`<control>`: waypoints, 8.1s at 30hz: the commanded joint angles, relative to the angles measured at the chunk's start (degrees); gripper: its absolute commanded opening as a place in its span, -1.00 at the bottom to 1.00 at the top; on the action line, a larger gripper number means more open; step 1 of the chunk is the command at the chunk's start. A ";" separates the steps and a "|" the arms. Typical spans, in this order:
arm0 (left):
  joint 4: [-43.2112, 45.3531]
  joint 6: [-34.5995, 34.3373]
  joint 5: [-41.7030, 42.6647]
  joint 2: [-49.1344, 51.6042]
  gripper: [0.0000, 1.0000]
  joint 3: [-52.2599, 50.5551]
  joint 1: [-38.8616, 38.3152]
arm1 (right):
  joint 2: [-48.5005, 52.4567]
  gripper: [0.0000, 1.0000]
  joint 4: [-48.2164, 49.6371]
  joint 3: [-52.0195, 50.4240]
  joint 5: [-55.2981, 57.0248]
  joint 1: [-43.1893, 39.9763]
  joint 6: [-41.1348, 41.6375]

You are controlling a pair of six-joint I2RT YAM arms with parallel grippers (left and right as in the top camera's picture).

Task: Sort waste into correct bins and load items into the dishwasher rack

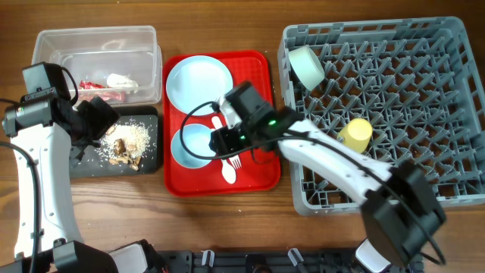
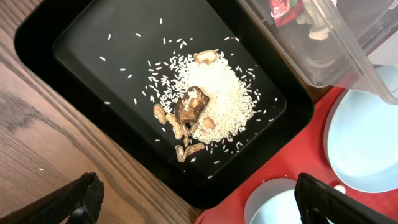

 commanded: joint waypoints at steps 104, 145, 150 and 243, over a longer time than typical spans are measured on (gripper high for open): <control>-0.46 -0.72 2.43 -1.09 1.00 0.26 0.09 | 8.39 0.20 -3.50 -1.66 18.67 1.36 -14.08; -0.85 -0.52 2.43 -1.09 1.00 0.26 0.09 | -6.32 -0.56 -9.09 -1.46 19.85 -2.75 -9.31; -0.85 -0.52 2.43 -1.09 1.00 0.26 0.09 | -16.37 -0.56 -17.11 -1.46 19.82 -11.78 -7.56; -0.26 -0.55 2.47 -1.09 1.00 0.26 0.09 | -12.44 0.32 11.50 -2.03 2.12 -14.51 -1.86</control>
